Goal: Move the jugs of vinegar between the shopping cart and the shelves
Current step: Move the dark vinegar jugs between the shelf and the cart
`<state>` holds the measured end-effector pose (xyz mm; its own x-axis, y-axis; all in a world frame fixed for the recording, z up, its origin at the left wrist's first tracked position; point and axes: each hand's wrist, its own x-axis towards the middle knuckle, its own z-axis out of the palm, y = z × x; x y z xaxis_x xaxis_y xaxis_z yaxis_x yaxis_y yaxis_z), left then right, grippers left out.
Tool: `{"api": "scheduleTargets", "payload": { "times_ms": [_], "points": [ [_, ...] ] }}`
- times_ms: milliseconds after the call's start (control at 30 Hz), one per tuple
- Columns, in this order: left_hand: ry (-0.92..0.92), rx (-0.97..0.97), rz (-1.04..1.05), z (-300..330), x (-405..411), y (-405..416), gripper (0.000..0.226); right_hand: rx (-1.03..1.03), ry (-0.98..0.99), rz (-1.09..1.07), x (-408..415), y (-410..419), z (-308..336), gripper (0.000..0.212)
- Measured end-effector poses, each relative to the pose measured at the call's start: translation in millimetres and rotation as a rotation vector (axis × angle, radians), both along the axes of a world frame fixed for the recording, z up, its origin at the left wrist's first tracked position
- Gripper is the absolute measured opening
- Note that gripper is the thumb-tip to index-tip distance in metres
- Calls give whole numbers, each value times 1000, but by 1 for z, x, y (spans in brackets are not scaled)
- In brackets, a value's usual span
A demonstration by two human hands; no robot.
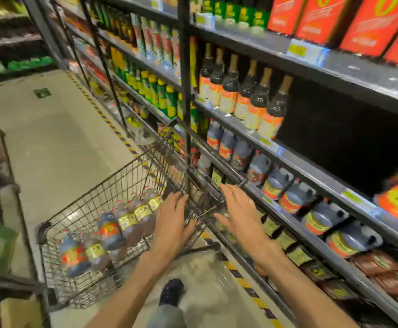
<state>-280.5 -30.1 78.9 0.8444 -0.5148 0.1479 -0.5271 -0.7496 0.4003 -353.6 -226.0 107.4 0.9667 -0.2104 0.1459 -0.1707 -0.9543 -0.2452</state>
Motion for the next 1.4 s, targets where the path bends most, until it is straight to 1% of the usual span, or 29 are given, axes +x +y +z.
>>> {"api": "scheduleTargets", "payload": {
  "times_ms": [167,233,300,400,433,500,533,600,667,733,767,833,933,1000,1067,1167,1200,1267,1333,1400],
  "points": [
    [113,-112,243,-30,27,104,59,27,104,246,84,86,-22,83],
    [199,-126,346,-48,46,144,59,60,154,318,118,122,-33,81],
    [310,-138,466,-65,64,180,53,76,199,382,148,158,-45,79],
    [419,-252,640,-73,93,227,40,136,247,430,191,206,-74,87],
    [426,-276,710,-81,99,242,36,158,273,421,202,222,-83,87],
    [471,-321,800,-101,105,273,30,219,369,400,217,248,-102,79],
    [499,-333,838,-117,107,288,32,237,396,389,222,259,-113,77],
    [573,-288,893,-168,114,316,47,260,461,358,231,275,-136,76],
    [664,-204,964,-242,118,338,61,302,568,339,236,284,-158,74],
    [713,-145,1046,-278,127,344,63,331,651,336,242,286,-180,73],
    [732,-126,1064,-296,131,346,68,336,672,338,247,286,-192,74],
    [753,-77,1098,-307,146,343,85,364,723,340,258,290,-216,77],
    [753,-112,1221,-325,173,333,100,393,808,291,270,294,-252,75],
    [752,-80,1320,-339,187,327,111,440,807,277,275,296,-271,72],
    [725,-76,1422,-358,197,321,114,464,817,283,279,298,-287,70],
    [734,-139,1580,-377,211,314,122,502,825,246,288,302,-312,65],
    [714,-146,1623,-382,214,313,120,513,837,230,291,304,-319,64],
    [638,-91,1663,-388,217,315,110,515,840,249,299,308,-324,63],
    [625,-37,1668,-390,214,316,103,551,846,282,305,308,-325,55],
    [622,12,1641,-387,207,315,100,599,854,283,311,310,-323,51]
  ]
}}
